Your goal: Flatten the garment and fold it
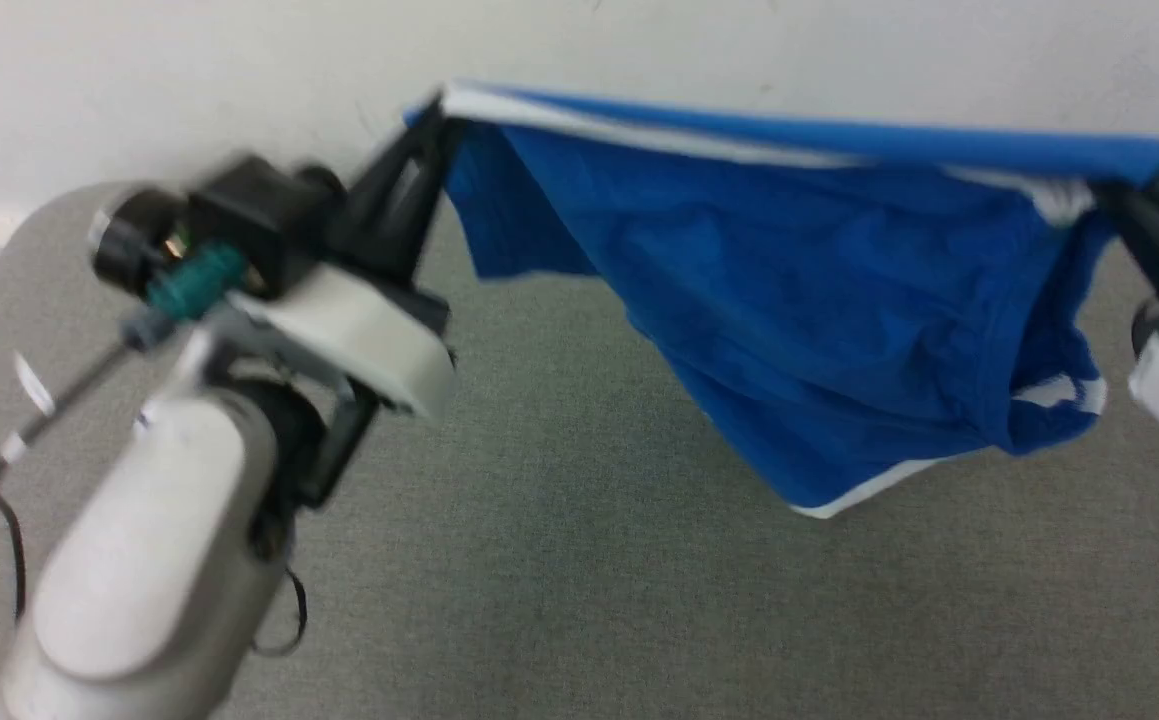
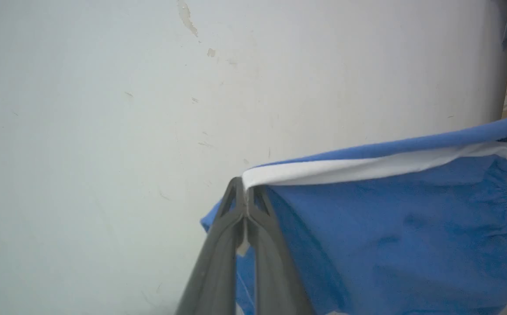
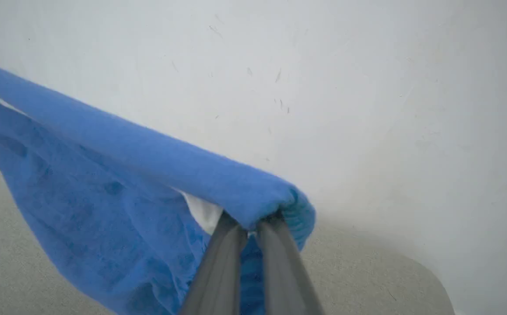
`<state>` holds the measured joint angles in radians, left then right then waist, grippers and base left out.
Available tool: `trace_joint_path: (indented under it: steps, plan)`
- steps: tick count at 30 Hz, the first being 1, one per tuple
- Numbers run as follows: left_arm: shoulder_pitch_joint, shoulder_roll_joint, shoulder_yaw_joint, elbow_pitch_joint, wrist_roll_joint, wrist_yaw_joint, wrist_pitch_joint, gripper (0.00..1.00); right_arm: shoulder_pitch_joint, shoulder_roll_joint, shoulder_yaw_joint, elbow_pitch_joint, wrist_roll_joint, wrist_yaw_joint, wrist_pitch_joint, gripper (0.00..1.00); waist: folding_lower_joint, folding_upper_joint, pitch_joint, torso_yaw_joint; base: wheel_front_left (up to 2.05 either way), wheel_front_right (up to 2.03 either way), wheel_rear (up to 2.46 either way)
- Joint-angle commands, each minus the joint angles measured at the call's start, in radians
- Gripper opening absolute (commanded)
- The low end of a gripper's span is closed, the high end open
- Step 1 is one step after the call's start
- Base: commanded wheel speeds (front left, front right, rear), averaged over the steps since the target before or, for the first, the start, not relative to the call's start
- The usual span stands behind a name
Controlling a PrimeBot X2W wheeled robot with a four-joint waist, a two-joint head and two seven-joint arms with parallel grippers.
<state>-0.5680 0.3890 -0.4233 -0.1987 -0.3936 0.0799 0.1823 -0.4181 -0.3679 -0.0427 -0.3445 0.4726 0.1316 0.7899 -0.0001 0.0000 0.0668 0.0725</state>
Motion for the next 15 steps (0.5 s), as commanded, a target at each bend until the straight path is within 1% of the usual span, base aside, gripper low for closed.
trace_joint_path:
  steps: [1, 5, 9, 12, 15]
  plan:
    - [-0.044, 0.005, 0.018, 0.019, -0.014, -0.005, 0.002, 0.0, -0.05, 0.01, 0.008, 0.026, 0.005, -0.001, -0.009, 0.0, 0.0001, 0.0, 0.037, -0.006, 0.0, 0.0, 0.0]
    - [-0.196, -0.007, 0.063, 0.147, -0.043, -0.03, -0.009, 0.0, -0.232, 0.034, 0.05, 0.167, 0.013, -0.001, -0.051, 0.0, 0.0001, 0.0, 0.117, -0.017, 0.0, 0.0, 0.0]
    - [-0.367, -0.036, 0.083, 0.342, -0.038, -0.05, -0.063, 0.0, -0.409, 0.079, 0.076, 0.34, 0.015, -0.001, -0.134, 0.0, 0.0001, 0.0, 0.2, -0.028, 0.0, 0.0, 0.0]
    - [-0.489, -0.051, 0.09, 0.49, -0.01, -0.055, -0.129, 0.0, -0.53, 0.114, 0.093, 0.457, -0.002, -0.001, -0.231, 0.0, 0.0001, 0.0, 0.252, -0.035, 0.0, 0.0, 0.0]
    - [-0.585, -0.07, 0.099, 0.619, 0.005, -0.059, -0.216, 0.0, -0.626, 0.151, 0.109, 0.566, -0.023, -0.001, -0.357, 0.0, 0.0001, 0.0, 0.291, -0.042, 0.0, 0.0, 0.0]
